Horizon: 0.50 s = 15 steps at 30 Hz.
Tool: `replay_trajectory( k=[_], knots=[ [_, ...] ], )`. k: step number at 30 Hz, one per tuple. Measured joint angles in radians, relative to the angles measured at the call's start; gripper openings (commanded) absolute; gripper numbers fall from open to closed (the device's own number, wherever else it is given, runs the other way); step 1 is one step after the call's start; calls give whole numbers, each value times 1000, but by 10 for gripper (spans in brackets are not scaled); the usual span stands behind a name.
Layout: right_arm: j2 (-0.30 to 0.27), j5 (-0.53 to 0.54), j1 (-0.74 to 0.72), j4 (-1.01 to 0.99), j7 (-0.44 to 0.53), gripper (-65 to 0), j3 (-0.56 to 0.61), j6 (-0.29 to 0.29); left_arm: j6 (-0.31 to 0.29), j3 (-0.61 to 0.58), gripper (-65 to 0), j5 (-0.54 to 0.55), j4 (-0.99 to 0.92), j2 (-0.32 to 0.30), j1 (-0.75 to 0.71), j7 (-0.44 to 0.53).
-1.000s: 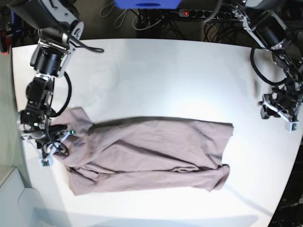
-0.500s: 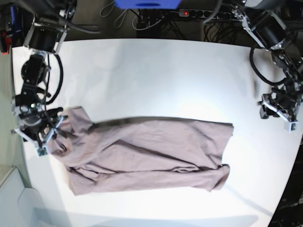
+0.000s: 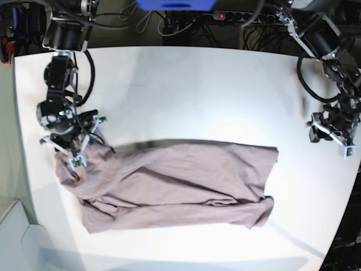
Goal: Layout the t-shirt on the table in an organized manner, then fold the t-shirt properly
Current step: 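Grasp the folded shirt corner with the right gripper and tug it outward, then grasp the folded shirt edge with the left gripper near the right gripper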
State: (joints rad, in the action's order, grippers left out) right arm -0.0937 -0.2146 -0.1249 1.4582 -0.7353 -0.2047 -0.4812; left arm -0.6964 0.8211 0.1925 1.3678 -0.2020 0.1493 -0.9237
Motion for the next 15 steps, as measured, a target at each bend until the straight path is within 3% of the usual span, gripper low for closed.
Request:
replay_trajectory(
  k=[9,12,15],
  knots=[
    [13,6,-10,-97,57,-354,2,6,0,2,-356,-1,0,0,-8,1],
    [14,14,-9,-112,77,-442,2,6,0,2,-356,0,0,0,-7,5],
    [14,15,2,-109,85,-581,2,4,0,2,-356,-1,0,0,-7,8]
  ],
)
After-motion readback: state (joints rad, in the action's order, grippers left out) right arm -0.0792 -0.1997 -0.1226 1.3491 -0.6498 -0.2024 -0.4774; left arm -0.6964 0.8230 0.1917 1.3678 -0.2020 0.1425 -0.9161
